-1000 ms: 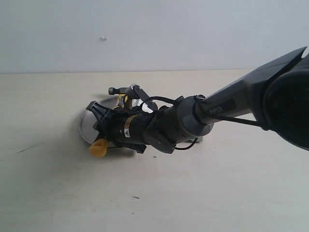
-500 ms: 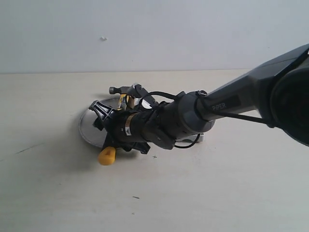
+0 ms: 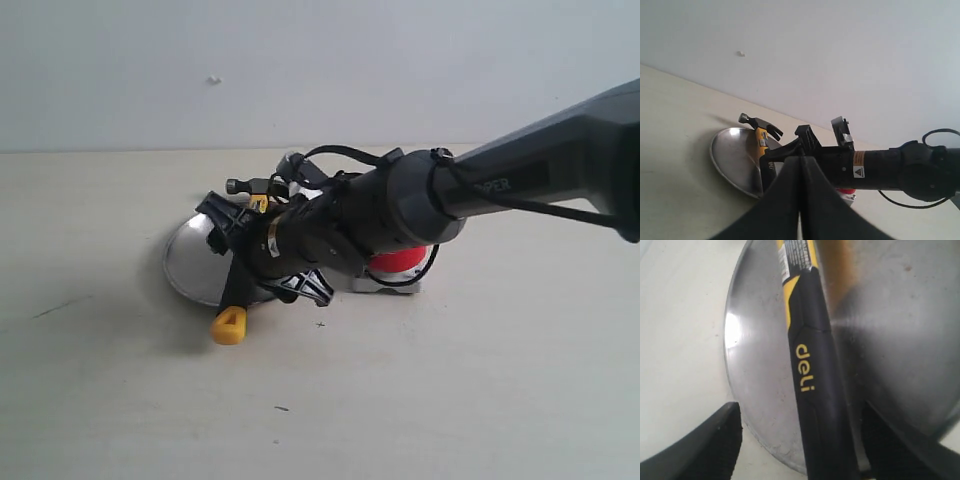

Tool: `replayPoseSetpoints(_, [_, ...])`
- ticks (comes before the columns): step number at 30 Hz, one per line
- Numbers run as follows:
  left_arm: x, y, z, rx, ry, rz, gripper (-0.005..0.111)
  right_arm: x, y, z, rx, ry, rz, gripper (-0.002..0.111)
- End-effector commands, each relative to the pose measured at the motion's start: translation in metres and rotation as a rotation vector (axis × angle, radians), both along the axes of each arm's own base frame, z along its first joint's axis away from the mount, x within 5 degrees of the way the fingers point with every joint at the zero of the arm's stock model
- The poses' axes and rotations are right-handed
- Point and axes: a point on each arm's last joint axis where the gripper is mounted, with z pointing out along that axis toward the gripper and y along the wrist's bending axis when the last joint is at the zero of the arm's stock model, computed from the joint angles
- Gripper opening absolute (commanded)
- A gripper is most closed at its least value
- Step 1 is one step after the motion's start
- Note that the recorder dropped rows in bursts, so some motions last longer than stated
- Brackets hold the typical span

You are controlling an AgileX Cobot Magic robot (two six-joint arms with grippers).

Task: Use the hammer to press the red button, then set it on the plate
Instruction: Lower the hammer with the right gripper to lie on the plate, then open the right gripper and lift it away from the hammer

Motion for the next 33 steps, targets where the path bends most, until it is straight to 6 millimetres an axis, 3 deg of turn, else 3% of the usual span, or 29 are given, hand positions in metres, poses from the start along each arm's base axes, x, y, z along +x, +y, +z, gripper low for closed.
replayPoseSetpoints(1, [0.0,0.0,-0.001,0.002,-0.003,0.002,0.0,-0.006,-0.003,0.015,-0.116,-0.009,0.065,0.065])
replayPoseSetpoints(6, [0.0,0.0,-0.001,0.002,-0.003,0.002,0.0,-0.019,0.009,0.041,-0.247,-0.131,0.266,0.051])
replayPoseSetpoints(11, [0.0,0.0,-0.001,0.002,-0.003,0.002,0.0,-0.043,0.023,0.068,-0.419,-0.228,0.483,0.011])
replayPoseSetpoints(13, [0.0,0.0,-0.001,0.002,-0.003,0.002,0.0,-0.052,0.027,0.082,-0.471,-0.271,0.542,0.0])
replayPoseSetpoints(18, [0.0,0.0,-0.001,0.002,-0.003,0.002,0.0,-0.084,0.028,0.114,-0.574,-0.428,0.66,0.0])
replayPoseSetpoints(23, [0.0,0.0,-0.001,0.002,-0.003,0.002,0.0,-0.129,0.011,0.116,-0.514,-0.525,0.712,0.0])
replayPoseSetpoints(26, [0.0,0.0,-0.001,0.002,-0.003,0.002,0.0,-0.152,-0.009,0.111,-0.509,-0.541,0.731,0.0])
replayPoseSetpoints(33, [0.0,0.0,-0.001,0.002,-0.003,0.002,0.0,-0.187,-0.072,0.095,-0.556,-0.47,0.551,0.0])
